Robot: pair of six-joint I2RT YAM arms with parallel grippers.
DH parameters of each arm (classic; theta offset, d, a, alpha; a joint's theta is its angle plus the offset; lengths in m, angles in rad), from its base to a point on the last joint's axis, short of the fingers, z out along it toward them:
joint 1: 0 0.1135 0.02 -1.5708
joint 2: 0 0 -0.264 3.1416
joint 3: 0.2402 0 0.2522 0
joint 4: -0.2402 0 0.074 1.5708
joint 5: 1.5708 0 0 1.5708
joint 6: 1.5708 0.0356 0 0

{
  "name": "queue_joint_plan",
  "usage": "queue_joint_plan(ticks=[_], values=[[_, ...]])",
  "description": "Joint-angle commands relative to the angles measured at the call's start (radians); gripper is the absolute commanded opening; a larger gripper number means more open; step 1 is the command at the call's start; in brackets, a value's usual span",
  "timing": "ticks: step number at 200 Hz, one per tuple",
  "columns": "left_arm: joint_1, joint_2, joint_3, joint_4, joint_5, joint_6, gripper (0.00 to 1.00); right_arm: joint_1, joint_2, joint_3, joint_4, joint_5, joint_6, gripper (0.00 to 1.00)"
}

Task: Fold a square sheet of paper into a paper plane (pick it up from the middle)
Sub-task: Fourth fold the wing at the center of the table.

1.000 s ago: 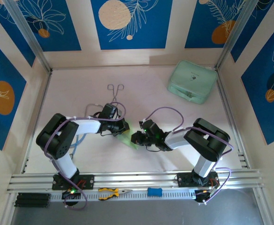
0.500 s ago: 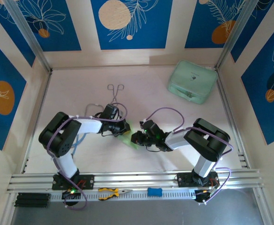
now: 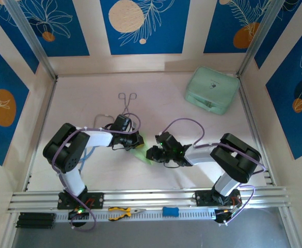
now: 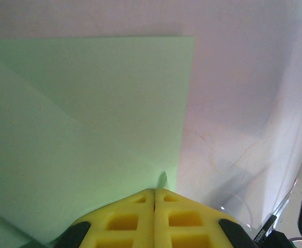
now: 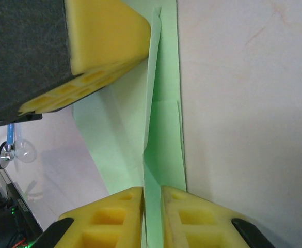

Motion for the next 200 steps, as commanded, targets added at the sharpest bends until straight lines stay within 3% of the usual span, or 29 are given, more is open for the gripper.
queue_joint_plan(ticks=[1, 55, 141, 200], values=[[-0.009, 0.021, -0.008, -0.097, -0.029, 0.017, 0.08, 0.004, -0.007, -0.007, -0.044, -0.055, -0.018, 0.17], [-0.01, 0.018, -0.009, -0.102, -0.031, 0.017, 0.08, 0.005, 0.03, -0.044, -0.022, -0.077, 0.016, 0.11], [-0.01, 0.015, -0.009, -0.105, -0.034, 0.017, 0.08, 0.003, -0.045, -0.063, -0.056, -0.103, 0.004, 0.15], [-0.009, 0.013, -0.01, -0.101, -0.033, 0.016, 0.08, 0.002, -0.003, -0.086, -0.011, -0.137, 0.023, 0.11]])
